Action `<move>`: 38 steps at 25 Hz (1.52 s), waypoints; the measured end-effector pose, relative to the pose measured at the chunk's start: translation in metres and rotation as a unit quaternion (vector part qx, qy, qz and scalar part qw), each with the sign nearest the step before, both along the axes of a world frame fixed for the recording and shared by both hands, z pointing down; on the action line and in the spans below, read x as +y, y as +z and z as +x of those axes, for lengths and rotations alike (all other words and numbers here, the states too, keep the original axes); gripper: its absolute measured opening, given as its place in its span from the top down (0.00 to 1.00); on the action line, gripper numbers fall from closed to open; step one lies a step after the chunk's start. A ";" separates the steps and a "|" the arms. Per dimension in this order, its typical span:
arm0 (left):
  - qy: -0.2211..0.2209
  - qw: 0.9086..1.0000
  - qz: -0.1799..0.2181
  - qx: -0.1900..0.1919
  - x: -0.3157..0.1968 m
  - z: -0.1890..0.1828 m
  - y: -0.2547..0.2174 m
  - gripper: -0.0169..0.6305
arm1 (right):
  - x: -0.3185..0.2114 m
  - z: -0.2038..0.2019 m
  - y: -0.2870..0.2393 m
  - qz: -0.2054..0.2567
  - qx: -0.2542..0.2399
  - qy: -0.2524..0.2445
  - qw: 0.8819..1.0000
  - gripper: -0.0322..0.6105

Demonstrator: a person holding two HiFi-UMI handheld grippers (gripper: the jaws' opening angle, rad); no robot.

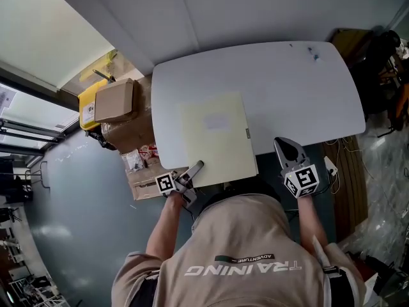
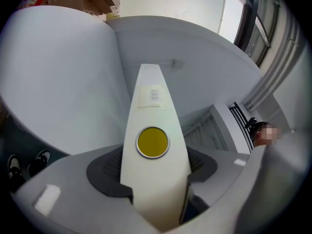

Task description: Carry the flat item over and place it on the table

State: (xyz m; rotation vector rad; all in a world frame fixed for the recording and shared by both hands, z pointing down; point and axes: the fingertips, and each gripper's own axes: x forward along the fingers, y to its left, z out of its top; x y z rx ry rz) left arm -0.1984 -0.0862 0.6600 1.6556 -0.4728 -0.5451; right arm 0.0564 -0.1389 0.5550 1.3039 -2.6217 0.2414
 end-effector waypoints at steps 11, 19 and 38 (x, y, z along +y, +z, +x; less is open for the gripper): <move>-0.013 1.000 0.008 0.011 -0.107 0.024 -0.017 0.53 | -0.104 0.009 0.006 0.024 0.004 -0.062 0.998 0.94; -0.021 1.000 -0.014 0.008 -0.170 0.015 -0.007 0.53 | -0.131 0.005 0.003 0.008 -0.001 -0.096 0.995 0.94; 0.004 0.996 -0.078 -0.041 -0.335 -0.011 0.066 0.53 | -0.139 0.019 0.015 -0.022 0.038 0.008 0.999 0.94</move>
